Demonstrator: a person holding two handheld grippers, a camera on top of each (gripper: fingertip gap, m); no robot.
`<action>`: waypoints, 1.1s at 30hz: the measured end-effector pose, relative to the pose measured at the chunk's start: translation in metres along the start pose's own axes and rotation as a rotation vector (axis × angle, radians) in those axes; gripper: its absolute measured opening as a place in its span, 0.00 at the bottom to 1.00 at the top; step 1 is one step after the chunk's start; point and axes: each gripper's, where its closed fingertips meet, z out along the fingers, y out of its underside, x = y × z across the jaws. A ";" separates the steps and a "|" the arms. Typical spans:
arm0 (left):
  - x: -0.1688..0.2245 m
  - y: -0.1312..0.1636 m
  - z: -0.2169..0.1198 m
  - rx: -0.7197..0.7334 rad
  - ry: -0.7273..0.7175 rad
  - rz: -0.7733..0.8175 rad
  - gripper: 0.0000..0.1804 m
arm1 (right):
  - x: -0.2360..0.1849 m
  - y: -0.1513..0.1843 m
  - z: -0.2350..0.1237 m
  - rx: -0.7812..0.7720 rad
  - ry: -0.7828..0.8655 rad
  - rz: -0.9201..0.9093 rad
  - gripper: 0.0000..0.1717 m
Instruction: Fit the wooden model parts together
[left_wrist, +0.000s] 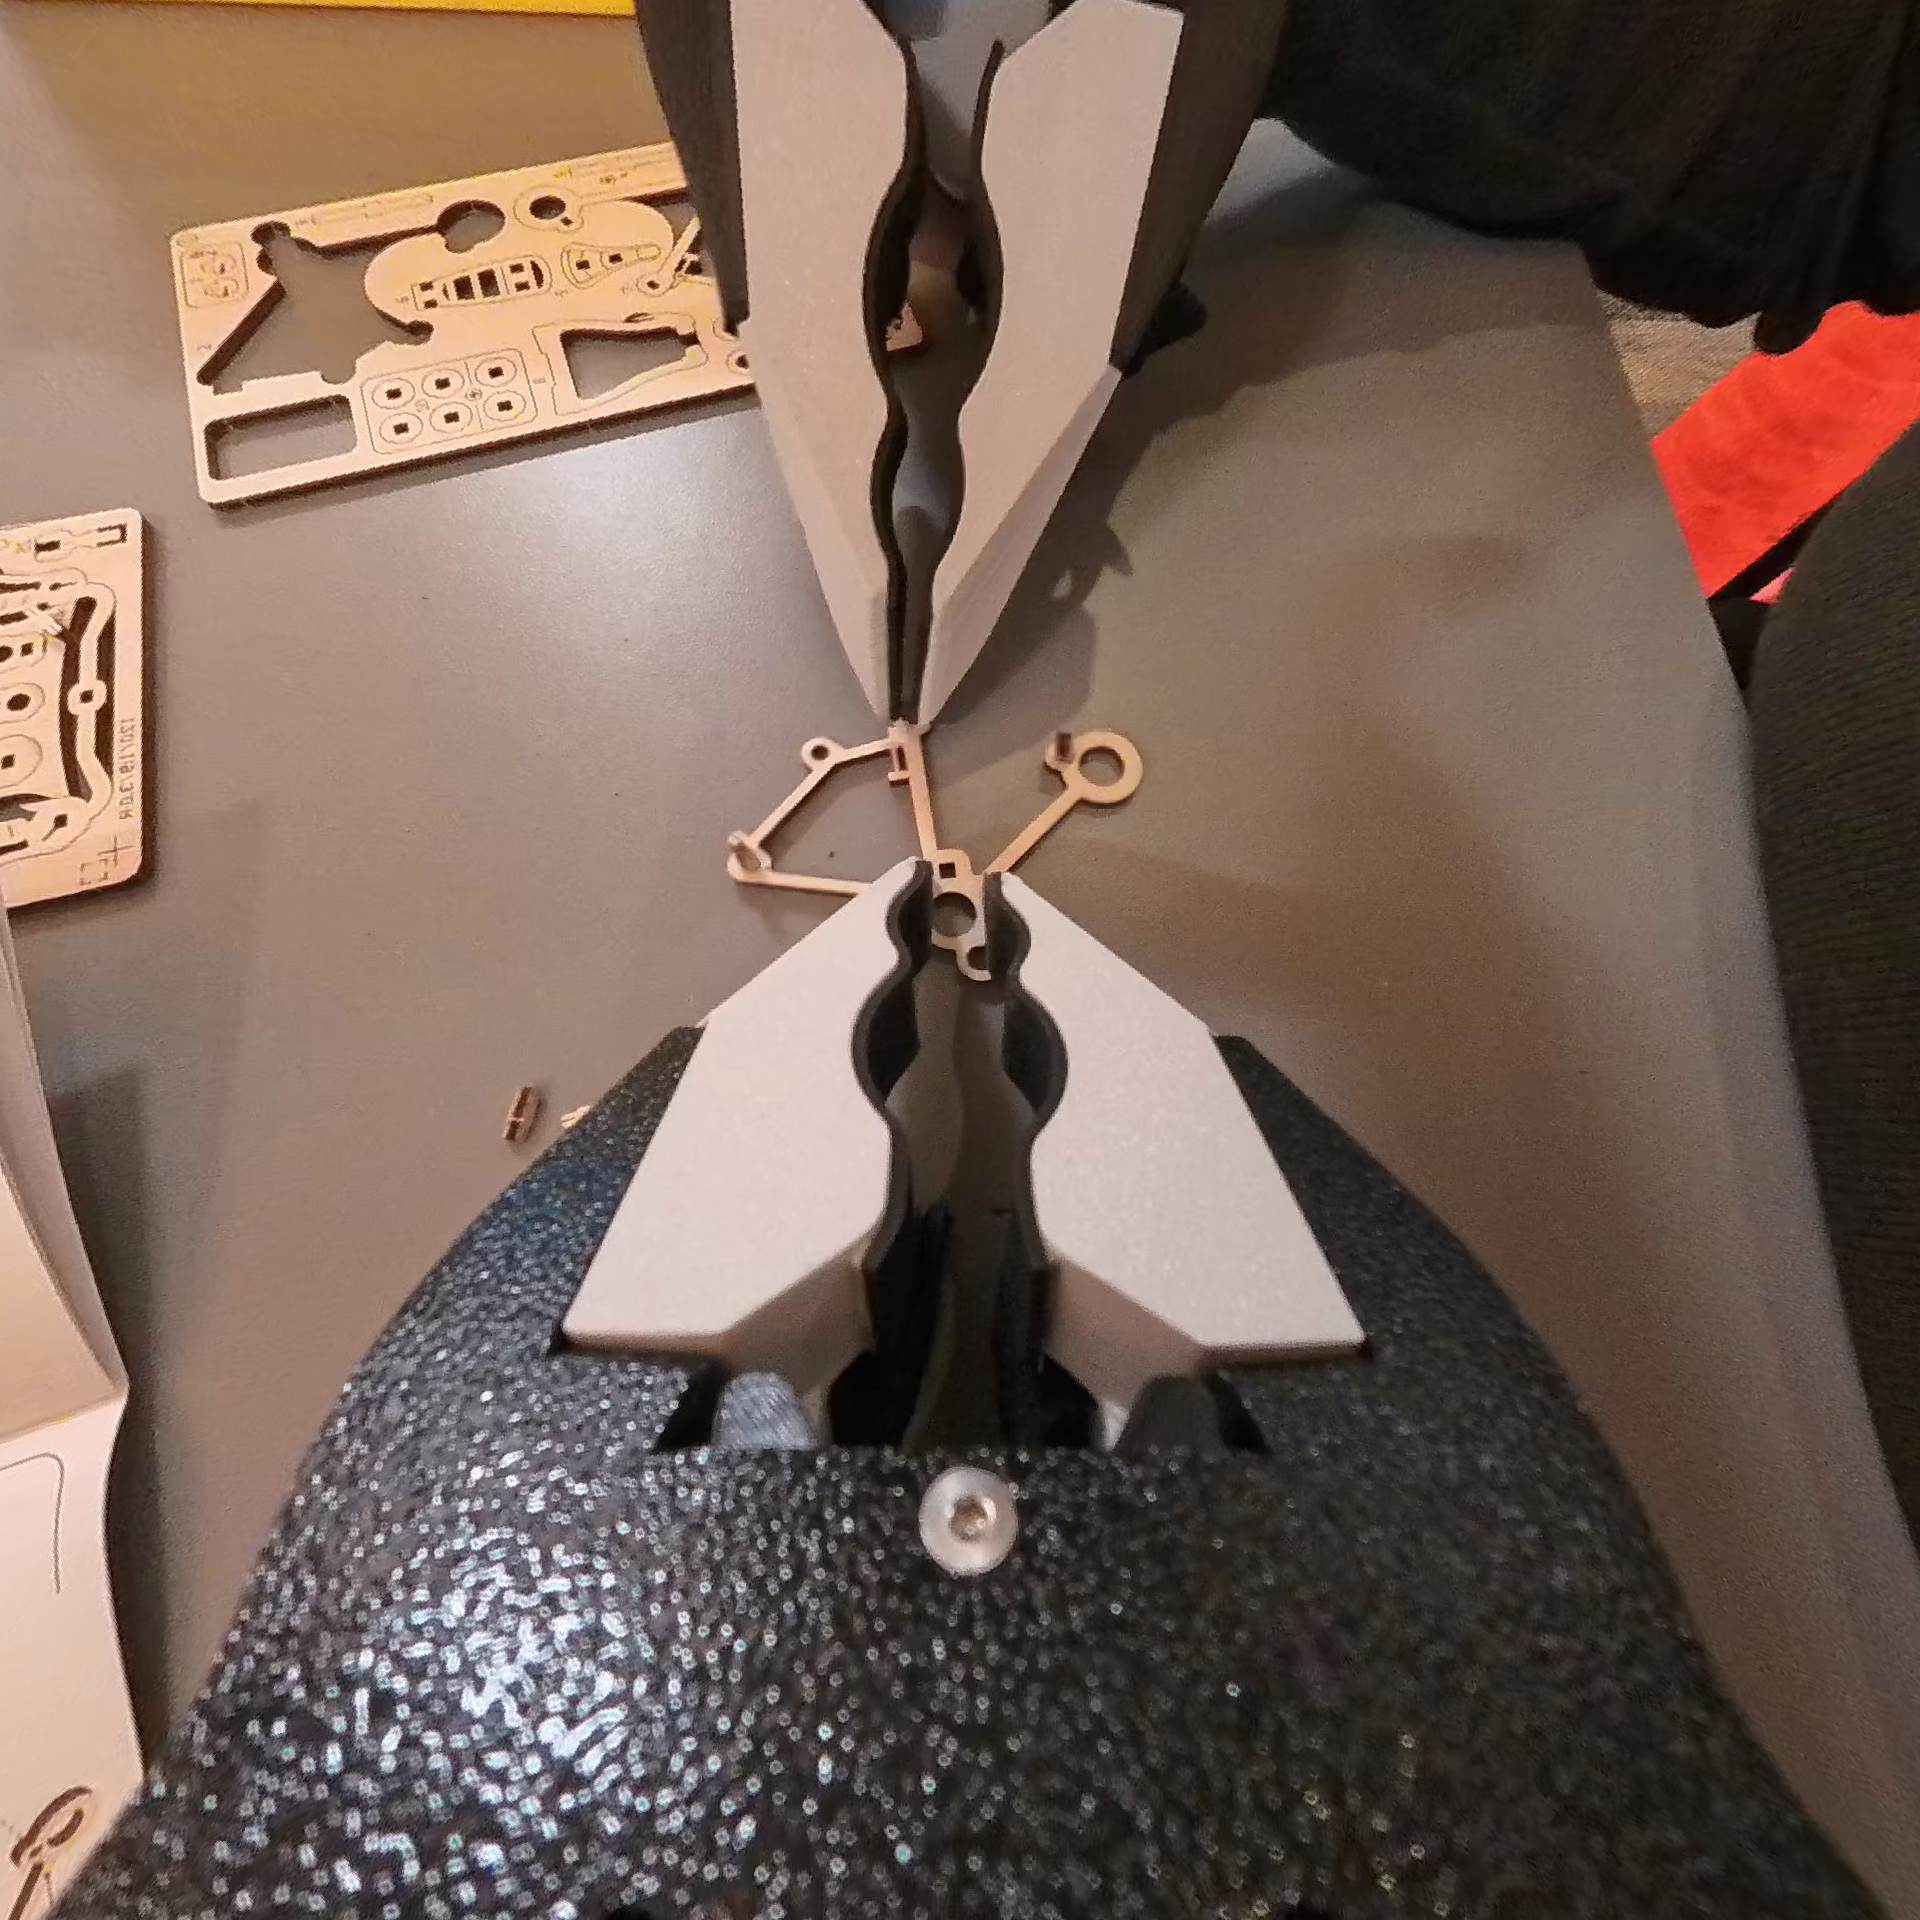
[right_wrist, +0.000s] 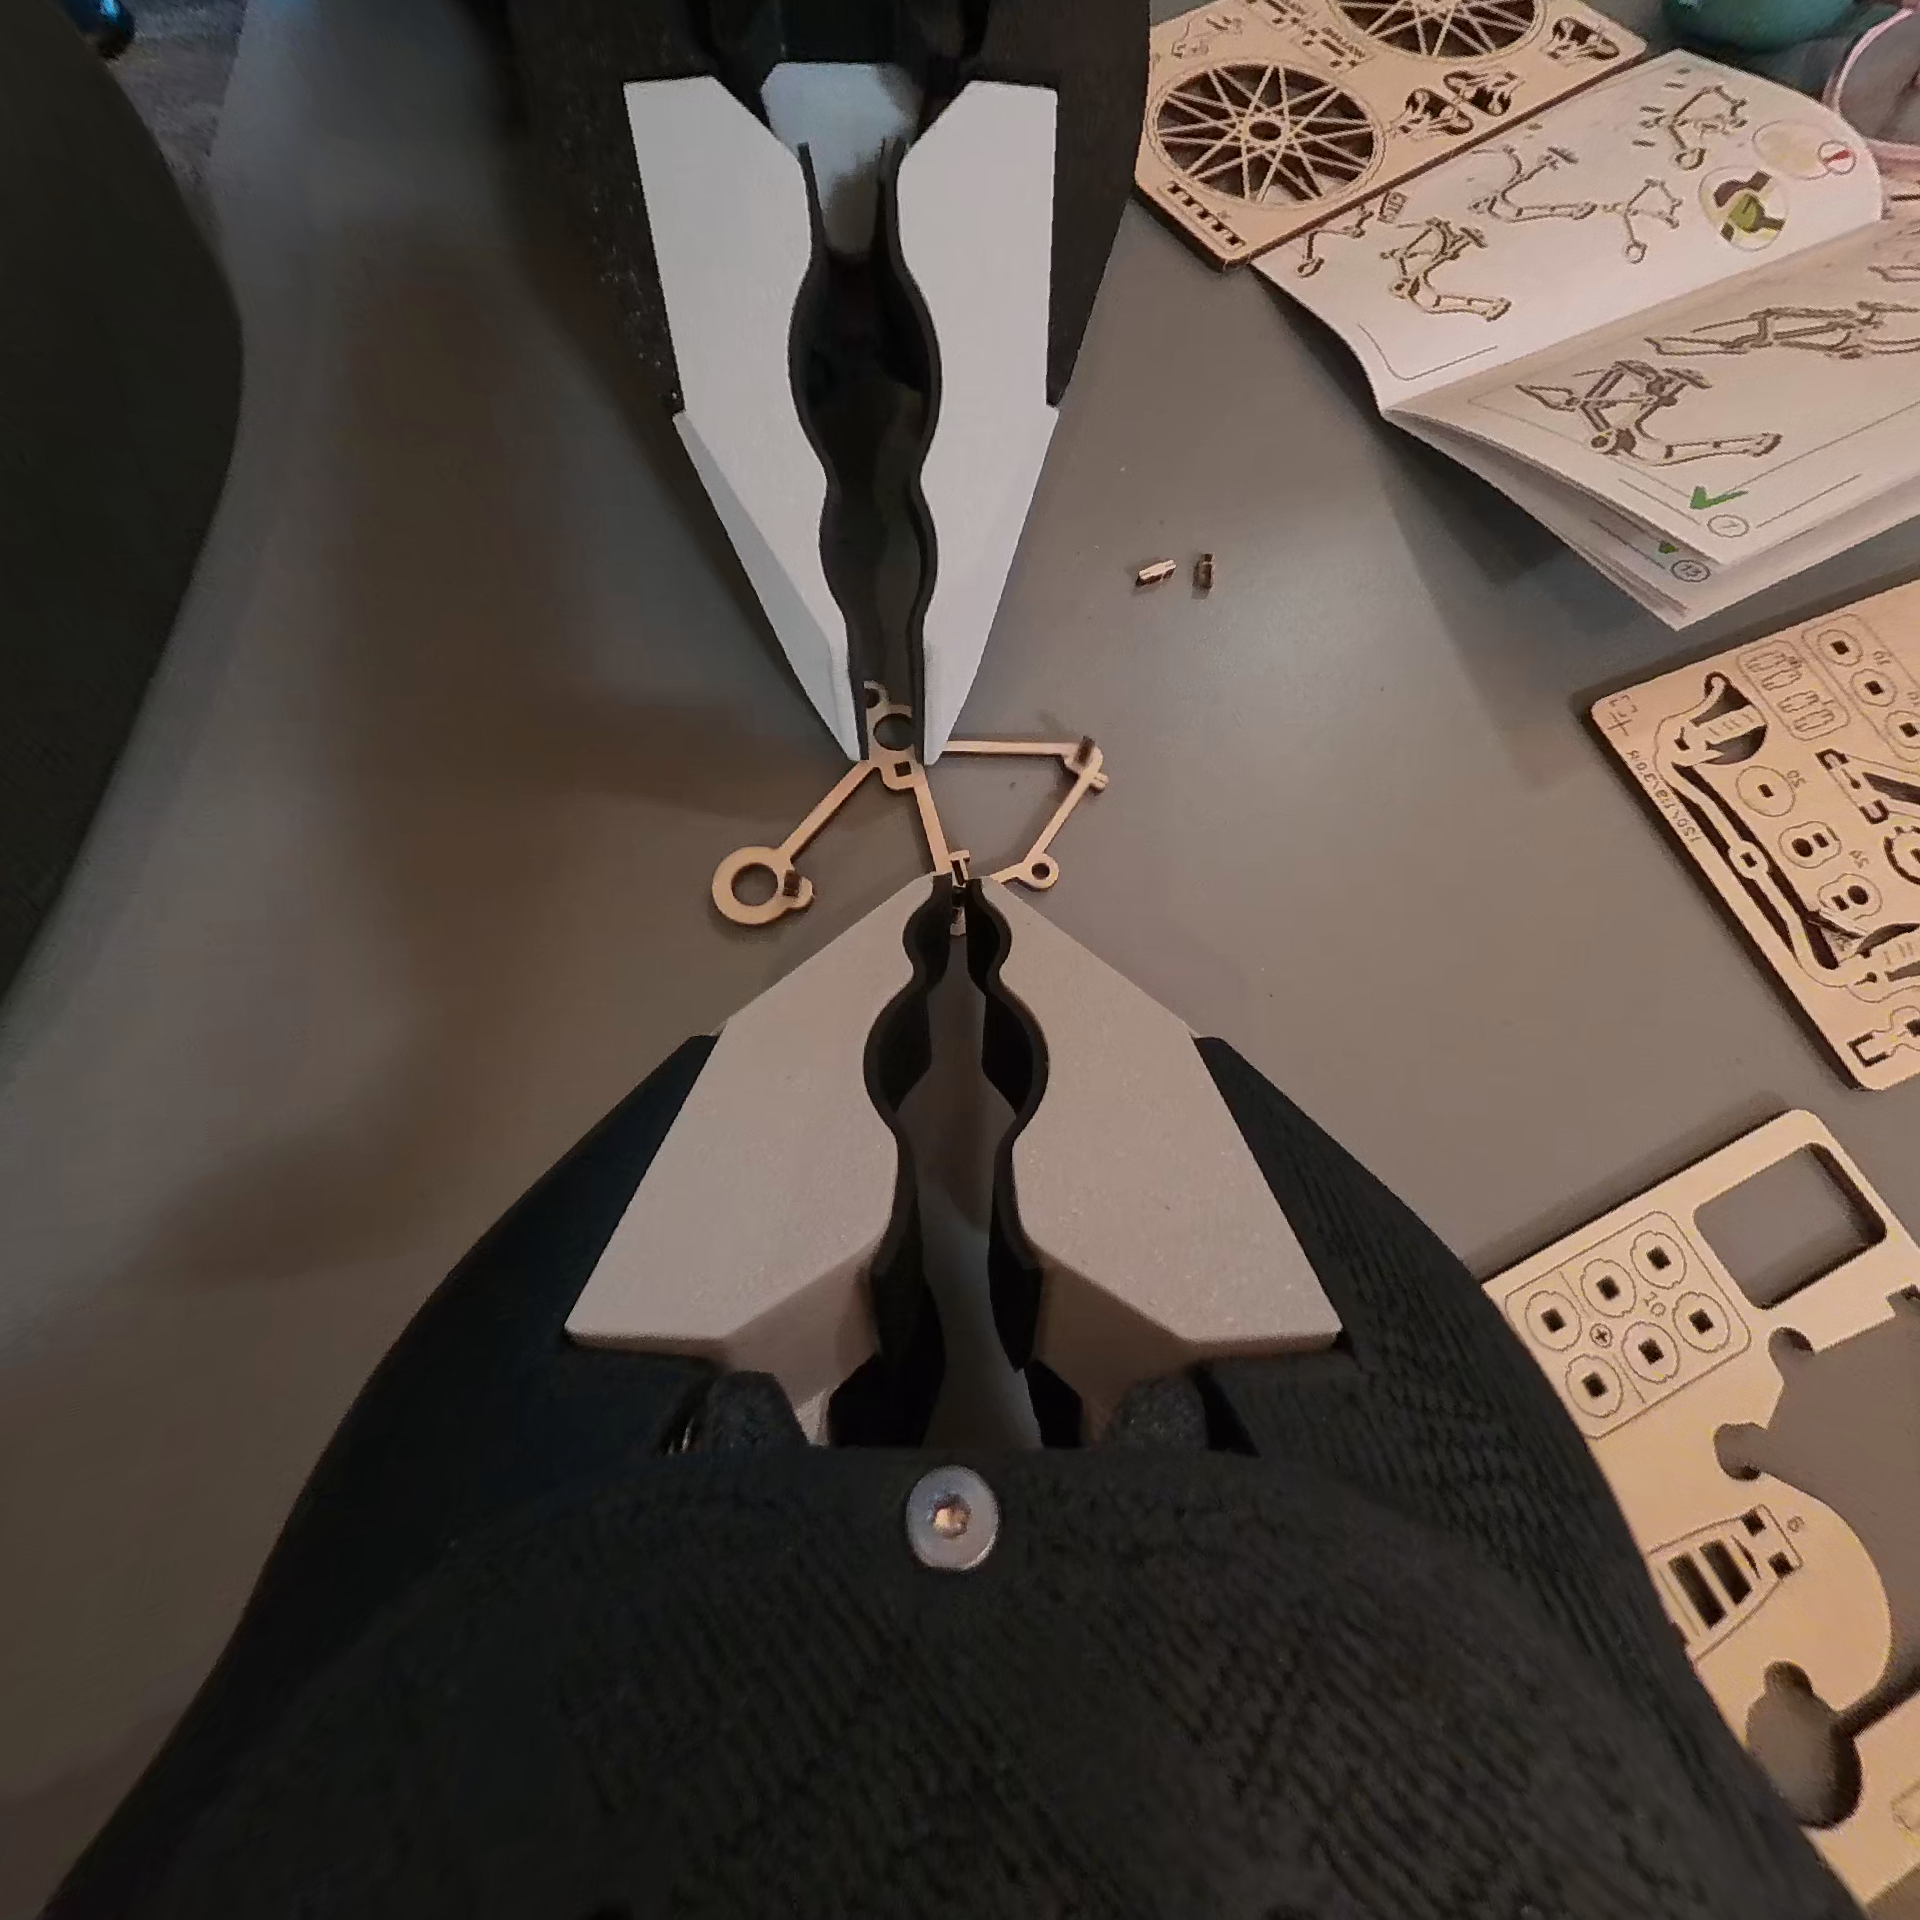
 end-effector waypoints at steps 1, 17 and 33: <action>0.000 0.000 0.000 0.001 0.000 0.001 0.04 | 0.000 0.000 0.000 0.001 -0.001 0.000 0.01; 0.000 0.000 0.000 0.004 -0.002 0.012 0.04 | 0.001 0.001 0.000 0.019 0.055 0.024 0.01; 0.000 -0.005 0.000 0.015 -0.030 0.153 0.21 | 0.002 0.000 0.000 0.013 0.078 -0.025 0.01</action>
